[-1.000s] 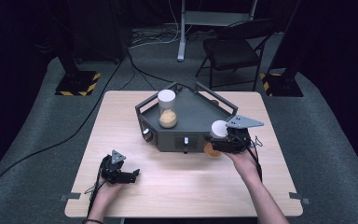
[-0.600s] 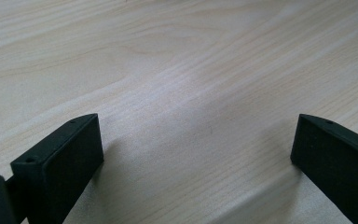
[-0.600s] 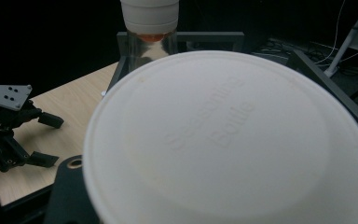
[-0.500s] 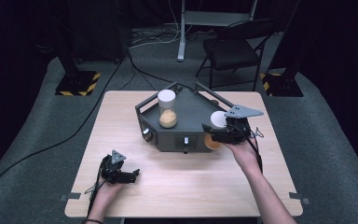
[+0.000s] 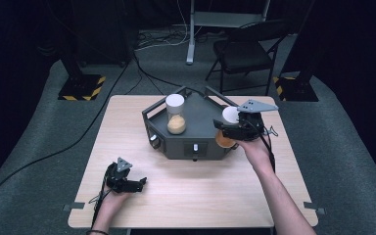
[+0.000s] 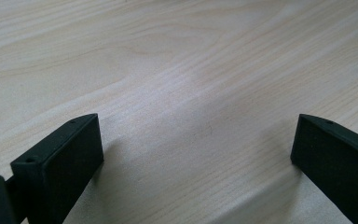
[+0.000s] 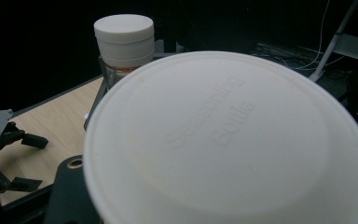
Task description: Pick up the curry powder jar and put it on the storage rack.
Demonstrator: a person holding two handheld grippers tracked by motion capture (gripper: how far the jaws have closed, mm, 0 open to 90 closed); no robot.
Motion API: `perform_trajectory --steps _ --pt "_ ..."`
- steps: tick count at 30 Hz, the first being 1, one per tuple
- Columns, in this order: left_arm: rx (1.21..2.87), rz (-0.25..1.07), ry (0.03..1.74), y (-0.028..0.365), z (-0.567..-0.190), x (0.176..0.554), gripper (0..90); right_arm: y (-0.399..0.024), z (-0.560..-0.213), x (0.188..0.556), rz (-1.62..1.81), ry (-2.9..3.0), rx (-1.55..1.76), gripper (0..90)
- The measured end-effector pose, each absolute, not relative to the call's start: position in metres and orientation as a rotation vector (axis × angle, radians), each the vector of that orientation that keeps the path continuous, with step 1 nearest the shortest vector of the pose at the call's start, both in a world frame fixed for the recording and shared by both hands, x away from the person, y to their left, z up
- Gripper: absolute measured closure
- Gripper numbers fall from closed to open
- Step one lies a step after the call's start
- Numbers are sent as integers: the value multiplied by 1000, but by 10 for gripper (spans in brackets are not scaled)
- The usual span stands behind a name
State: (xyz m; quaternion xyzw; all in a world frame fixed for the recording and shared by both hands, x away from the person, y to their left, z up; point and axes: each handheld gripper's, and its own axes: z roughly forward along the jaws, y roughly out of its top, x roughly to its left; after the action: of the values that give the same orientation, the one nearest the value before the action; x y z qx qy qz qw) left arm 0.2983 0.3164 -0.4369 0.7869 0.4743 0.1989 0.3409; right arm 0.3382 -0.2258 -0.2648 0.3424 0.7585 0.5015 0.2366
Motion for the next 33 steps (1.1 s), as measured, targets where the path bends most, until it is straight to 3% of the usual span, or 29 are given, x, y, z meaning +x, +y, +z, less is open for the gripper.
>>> perform_trajectory --steps 33 --pt "2049 516 1231 317 -437 299 20 -196 -267 386 1299 2025 1025 342"
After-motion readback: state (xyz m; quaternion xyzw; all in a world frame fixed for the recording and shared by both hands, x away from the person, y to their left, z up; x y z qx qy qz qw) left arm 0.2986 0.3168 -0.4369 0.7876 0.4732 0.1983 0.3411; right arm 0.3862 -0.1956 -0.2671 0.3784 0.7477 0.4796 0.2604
